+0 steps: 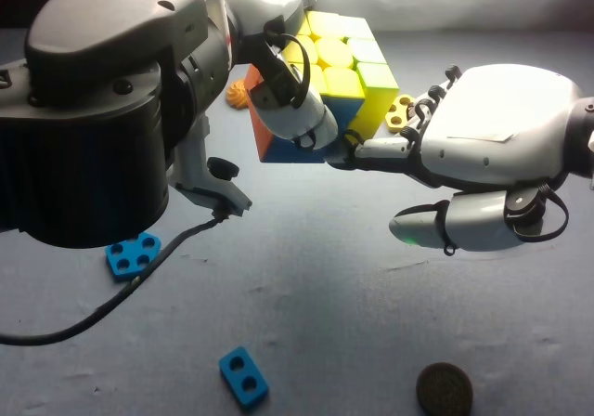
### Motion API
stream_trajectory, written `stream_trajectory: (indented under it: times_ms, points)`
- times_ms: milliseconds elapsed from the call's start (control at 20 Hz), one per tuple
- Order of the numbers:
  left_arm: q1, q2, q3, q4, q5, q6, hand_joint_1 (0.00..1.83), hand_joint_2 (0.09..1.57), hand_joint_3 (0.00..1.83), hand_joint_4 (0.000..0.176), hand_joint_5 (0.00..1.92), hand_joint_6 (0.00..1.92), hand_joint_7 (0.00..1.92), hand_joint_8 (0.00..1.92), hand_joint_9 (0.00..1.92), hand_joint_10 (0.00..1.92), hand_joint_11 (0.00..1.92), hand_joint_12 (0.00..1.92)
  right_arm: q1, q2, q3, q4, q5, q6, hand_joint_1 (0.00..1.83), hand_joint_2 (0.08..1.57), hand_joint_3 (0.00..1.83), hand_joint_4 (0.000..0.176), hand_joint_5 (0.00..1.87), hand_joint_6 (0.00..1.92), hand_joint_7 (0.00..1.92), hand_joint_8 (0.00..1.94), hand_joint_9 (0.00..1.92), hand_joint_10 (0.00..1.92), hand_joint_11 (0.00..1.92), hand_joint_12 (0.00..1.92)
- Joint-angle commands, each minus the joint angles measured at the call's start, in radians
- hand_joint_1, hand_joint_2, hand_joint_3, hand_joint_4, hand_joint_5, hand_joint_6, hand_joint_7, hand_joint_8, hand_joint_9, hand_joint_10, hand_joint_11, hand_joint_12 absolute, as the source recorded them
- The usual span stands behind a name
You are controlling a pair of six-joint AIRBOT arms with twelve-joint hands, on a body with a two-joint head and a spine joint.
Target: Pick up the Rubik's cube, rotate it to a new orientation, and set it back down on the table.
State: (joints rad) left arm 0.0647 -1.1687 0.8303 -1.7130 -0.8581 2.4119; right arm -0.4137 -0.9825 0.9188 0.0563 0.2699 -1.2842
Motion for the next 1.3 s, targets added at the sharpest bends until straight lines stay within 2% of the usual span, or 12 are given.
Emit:
stream_trajectory:
  times_ms: [0,250,300,500,650,700,750,800,950,1100,1150,1250]
  points:
    - [-0.02,0.005,-0.006,0.063,0.029,-0.013,1.07,1.31,0.0,0.0,0.62,1.5,0.32,1.65,0.25,1.67,0.16,1.9,0.017,0.002,0.011,0.016,0.126,-0.004,0.0,1.41,0.0,0.0,0.11,0.01,0.66,1.72,0.73,1.92,0.57,1.92]
    - [-0.02,0.005,-0.006,0.063,0.029,-0.013,1.07,1.28,0.0,0.0,0.65,1.48,0.28,1.62,0.26,1.65,0.16,1.87,0.019,-0.014,0.021,0.026,0.126,-0.008,0.0,1.41,0.0,0.0,0.13,0.01,0.66,1.7,0.71,1.92,0.54,1.92]
    - [-0.02,0.005,-0.006,0.063,0.029,-0.013,1.09,1.32,0.01,0.0,0.62,1.48,0.5,1.72,0.28,1.66,0.18,1.88,0.02,-0.015,0.023,0.028,0.126,-0.009,0.0,1.4,0.0,0.0,0.15,0.02,0.66,1.7,0.71,1.92,0.53,1.92]
    - [-0.02,0.005,-0.007,0.062,0.029,-0.013,1.08,1.35,0.0,0.0,0.59,1.5,0.54,1.77,0.29,1.66,0.21,1.86,0.024,-0.023,0.032,0.038,0.126,-0.011,0.0,1.41,0.0,0.0,0.16,0.01,0.64,1.7,0.7,1.92,0.56,1.92]
    - [-0.02,0.005,-0.007,0.061,0.029,-0.014,1.09,1.34,0.0,0.0,0.58,1.51,0.59,1.69,0.33,1.57,0.24,1.81,0.031,-0.028,0.04,0.048,0.126,-0.012,0.0,1.41,0.0,0.0,0.18,0.02,0.62,1.68,0.69,1.92,0.55,1.92]
    - [-0.021,0.005,-0.007,0.061,0.029,-0.014,1.08,1.34,0.0,0.005,0.57,1.54,0.58,1.69,0.32,1.56,0.22,1.82,0.034,-0.028,0.043,0.053,0.126,-0.013,0.0,1.42,0.0,0.0,0.15,0.01,0.61,1.7,0.69,1.92,0.54,1.92]
    - [-0.021,0.006,-0.007,0.061,0.029,-0.015,1.09,1.34,0.0,0.0,0.59,1.48,0.57,1.73,0.32,1.58,0.23,1.83,0.037,-0.028,0.046,0.06,0.126,-0.014,0.0,1.41,0.0,0.0,0.13,0.0,0.63,1.68,0.68,1.92,0.52,1.92]
    - [-0.021,0.006,-0.007,0.061,0.029,-0.015,1.08,1.35,0.0,0.0,0.56,1.54,0.56,1.72,0.33,1.58,0.25,1.8,0.04,-0.029,0.048,0.065,0.126,-0.014,0.0,1.42,0.0,0.0,0.13,0.0,0.65,1.71,0.7,1.92,0.53,1.92]
    - [-0.021,0.006,-0.008,0.059,0.029,-0.015,1.11,1.32,0.0,0.0,0.59,1.47,0.64,1.64,0.4,1.49,0.3,1.73,0.046,-0.032,0.056,0.074,0.126,-0.014,0.0,1.41,0.0,0.0,0.1,0.0,0.64,1.74,0.72,1.92,0.54,1.92]
    - [-0.021,0.006,-0.009,0.058,0.029,-0.016,1.08,1.35,0.0,0.0,0.58,1.51,0.55,1.75,0.3,1.62,0.21,1.84,0.046,-0.033,0.058,0.078,0.127,-0.021,0.0,1.41,0.0,0.0,0.1,0.01,0.65,1.71,0.71,1.92,0.55,1.92]
    - [-0.021,0.006,-0.01,0.058,0.029,-0.016,1.07,1.3,0.0,0.0,0.63,1.49,0.34,1.62,0.28,1.62,0.19,1.83,0.046,-0.035,0.061,0.082,0.127,-0.023,0.0,1.41,0.0,0.0,0.09,0.01,0.65,1.72,0.72,1.92,0.55,1.92]
    - [-0.021,0.007,-0.01,0.058,0.029,-0.016,1.07,1.27,0.0,0.0,0.67,1.44,0.26,1.6,0.24,1.65,0.14,1.86,0.046,-0.037,0.064,0.087,0.127,-0.024,0.0,1.41,0.0,0.0,0.09,0.01,0.65,1.69,0.74,1.92,0.57,1.92]
